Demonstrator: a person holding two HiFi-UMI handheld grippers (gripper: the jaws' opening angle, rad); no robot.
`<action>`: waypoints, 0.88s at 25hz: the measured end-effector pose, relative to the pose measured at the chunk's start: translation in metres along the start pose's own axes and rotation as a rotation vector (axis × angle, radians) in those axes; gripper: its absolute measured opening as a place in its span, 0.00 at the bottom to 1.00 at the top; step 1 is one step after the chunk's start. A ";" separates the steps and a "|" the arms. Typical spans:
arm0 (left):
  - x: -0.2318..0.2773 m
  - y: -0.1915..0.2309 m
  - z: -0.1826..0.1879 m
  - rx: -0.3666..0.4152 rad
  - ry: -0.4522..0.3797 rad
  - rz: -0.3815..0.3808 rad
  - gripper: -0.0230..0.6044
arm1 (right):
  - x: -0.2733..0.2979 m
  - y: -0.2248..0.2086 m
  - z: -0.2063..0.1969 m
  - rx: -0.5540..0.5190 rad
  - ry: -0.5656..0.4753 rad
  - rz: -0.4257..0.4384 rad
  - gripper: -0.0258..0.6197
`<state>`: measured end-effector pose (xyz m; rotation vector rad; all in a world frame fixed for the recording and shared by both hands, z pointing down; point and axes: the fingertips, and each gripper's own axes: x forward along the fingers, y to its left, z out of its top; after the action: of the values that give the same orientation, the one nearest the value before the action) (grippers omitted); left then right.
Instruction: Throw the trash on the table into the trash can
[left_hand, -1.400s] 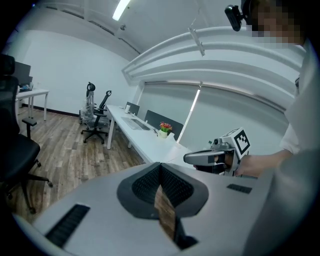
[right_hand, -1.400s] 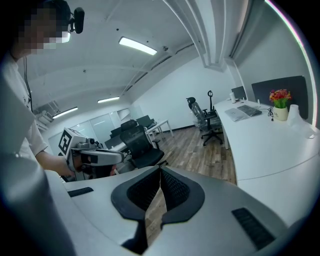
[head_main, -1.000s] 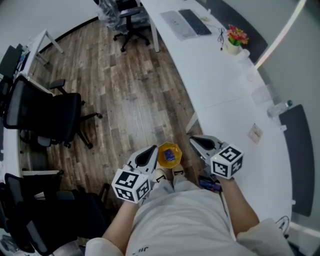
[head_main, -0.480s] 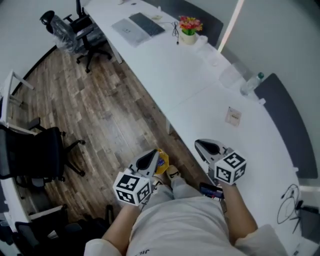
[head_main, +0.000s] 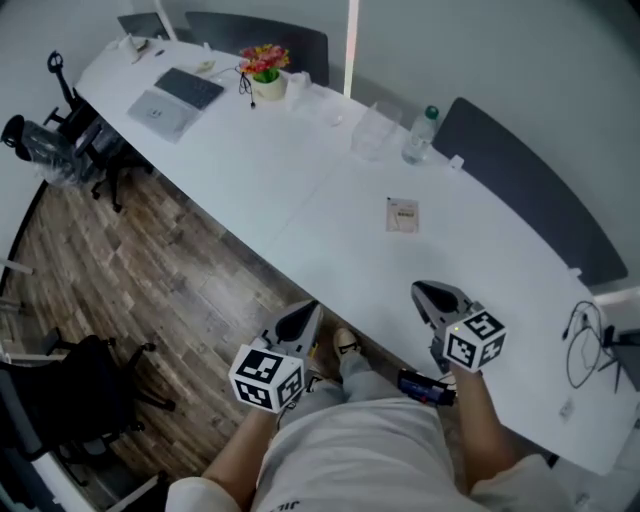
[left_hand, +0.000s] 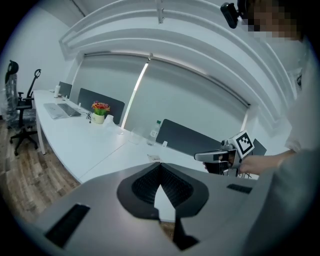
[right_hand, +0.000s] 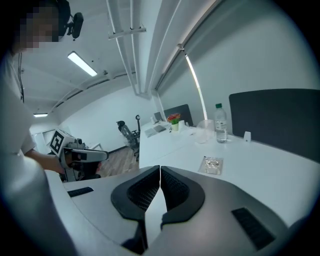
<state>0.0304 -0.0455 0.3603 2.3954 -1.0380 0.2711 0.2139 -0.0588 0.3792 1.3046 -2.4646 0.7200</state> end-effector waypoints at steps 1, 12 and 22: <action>0.006 -0.002 0.002 0.004 0.006 -0.007 0.04 | -0.003 -0.008 0.000 0.010 -0.005 -0.014 0.09; 0.064 -0.003 0.020 0.066 0.052 -0.028 0.04 | 0.015 -0.064 0.009 0.012 -0.019 -0.118 0.09; 0.129 0.008 0.030 0.070 0.081 -0.050 0.04 | 0.057 -0.114 0.018 -0.031 0.001 -0.181 0.10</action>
<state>0.1128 -0.1468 0.3857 2.4470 -0.9458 0.3898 0.2764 -0.1623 0.4236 1.4907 -2.3094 0.6342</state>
